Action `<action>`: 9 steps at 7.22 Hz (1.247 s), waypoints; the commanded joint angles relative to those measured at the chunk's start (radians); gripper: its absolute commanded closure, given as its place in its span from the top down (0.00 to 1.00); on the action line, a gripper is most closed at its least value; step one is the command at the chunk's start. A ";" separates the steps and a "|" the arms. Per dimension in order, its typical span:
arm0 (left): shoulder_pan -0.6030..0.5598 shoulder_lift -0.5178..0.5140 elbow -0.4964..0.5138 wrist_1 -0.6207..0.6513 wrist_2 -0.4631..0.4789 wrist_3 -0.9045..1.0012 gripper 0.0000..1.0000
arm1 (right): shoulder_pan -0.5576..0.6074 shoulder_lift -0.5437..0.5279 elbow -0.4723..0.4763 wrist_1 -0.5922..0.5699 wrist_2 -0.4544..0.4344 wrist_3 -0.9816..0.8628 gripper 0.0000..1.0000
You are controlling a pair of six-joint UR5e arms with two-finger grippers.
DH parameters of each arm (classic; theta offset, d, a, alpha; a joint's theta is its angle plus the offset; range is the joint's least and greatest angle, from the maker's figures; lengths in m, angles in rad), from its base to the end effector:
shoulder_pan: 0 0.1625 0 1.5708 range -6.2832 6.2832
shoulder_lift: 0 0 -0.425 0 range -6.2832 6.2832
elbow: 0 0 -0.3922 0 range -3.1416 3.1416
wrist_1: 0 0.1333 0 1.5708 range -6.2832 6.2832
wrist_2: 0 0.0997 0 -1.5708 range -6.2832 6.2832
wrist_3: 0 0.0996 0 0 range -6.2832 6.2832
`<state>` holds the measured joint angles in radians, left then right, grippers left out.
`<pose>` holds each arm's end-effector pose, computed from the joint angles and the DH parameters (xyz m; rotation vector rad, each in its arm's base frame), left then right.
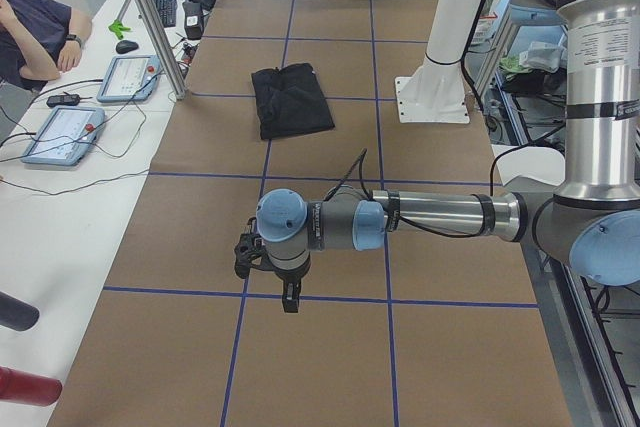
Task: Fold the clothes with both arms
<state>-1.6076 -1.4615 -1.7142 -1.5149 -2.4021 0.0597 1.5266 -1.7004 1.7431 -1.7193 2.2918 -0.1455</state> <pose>-0.0760 -0.4413 0.6409 0.0196 0.8313 0.0125 0.0486 -0.4307 0.6521 -0.0646 -0.7251 -0.1431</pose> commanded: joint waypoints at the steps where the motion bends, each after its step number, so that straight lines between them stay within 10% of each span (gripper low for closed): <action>1: -0.006 0.017 -0.035 -0.004 -0.023 -0.003 1.00 | 0.006 -0.007 0.001 0.001 0.006 0.003 1.00; 9: 0.005 -0.002 -0.070 -0.004 0.041 0.006 1.00 | 0.083 -0.041 0.090 0.003 -0.066 -0.031 1.00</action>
<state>-1.6040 -1.4636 -1.7828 -1.5188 -2.3620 0.0671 1.6056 -1.7345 1.8190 -1.7154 2.2341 -0.1749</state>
